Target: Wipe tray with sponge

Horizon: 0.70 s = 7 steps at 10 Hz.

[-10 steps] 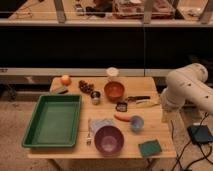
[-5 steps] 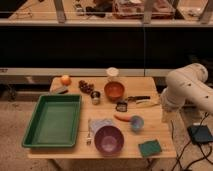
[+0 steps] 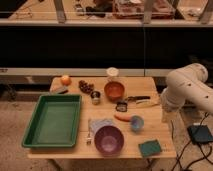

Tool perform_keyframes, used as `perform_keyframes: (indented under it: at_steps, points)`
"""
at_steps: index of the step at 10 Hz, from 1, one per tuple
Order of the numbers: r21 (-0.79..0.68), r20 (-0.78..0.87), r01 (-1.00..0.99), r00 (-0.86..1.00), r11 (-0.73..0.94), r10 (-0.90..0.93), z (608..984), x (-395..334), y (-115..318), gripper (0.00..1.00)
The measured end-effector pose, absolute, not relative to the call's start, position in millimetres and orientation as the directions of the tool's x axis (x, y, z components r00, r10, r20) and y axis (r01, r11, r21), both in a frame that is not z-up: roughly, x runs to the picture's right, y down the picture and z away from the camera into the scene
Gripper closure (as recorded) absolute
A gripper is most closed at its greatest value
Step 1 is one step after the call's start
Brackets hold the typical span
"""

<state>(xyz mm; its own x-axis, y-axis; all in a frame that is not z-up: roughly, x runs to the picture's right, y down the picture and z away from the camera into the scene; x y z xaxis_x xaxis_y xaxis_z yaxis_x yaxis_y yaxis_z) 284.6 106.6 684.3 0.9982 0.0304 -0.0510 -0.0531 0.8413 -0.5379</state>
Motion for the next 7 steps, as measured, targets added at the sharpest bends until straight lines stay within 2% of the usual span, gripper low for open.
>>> perform_keyframes:
  at_steps: [2, 7]
  points:
    - [-0.54, -0.038, -0.042, 0.999, 0.841, 0.025, 685.4, 281.5, 117.7, 0.35]
    - [-0.513, 0.068, 0.033, 0.998, 0.858, 0.003, 685.4, 268.6, 191.7, 0.35]
